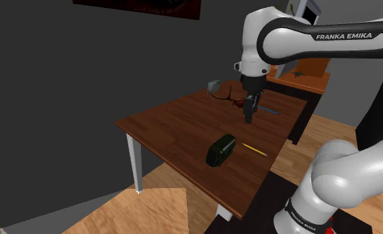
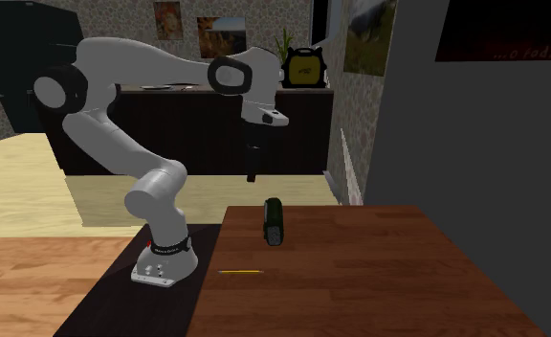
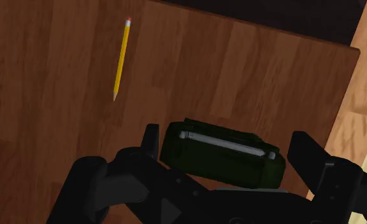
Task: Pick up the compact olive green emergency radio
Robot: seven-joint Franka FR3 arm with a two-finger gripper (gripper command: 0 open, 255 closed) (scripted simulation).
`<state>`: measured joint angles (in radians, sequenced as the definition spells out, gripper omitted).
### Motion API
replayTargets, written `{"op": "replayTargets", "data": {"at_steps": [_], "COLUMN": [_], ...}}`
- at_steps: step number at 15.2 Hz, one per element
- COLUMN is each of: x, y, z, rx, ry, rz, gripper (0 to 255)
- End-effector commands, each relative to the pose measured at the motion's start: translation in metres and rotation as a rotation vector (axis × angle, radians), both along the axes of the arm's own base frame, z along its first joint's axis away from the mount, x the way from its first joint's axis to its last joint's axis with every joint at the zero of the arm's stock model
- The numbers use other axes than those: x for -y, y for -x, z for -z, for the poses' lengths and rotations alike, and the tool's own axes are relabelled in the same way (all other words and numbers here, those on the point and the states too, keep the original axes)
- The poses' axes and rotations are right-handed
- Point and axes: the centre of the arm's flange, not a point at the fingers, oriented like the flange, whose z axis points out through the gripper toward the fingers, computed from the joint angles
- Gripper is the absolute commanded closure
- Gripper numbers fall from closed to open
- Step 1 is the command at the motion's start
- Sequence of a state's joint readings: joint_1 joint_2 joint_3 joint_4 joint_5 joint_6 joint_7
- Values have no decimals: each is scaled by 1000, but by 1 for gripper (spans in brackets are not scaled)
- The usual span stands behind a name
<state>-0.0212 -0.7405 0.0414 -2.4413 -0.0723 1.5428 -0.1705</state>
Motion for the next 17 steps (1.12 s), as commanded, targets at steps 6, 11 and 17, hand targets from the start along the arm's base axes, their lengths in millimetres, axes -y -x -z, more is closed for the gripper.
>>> {"op": "replayTargets", "data": {"at_steps": [6, 11, 17], "x": [10, 9, 7], "y": [-10, -28, -30], "z": [55, 110, 143], "rx": [78, 156, 166], "ry": [-70, -139, -148], "rz": [-558, -1117, -1187], "gripper": [0, 0, 0]}}
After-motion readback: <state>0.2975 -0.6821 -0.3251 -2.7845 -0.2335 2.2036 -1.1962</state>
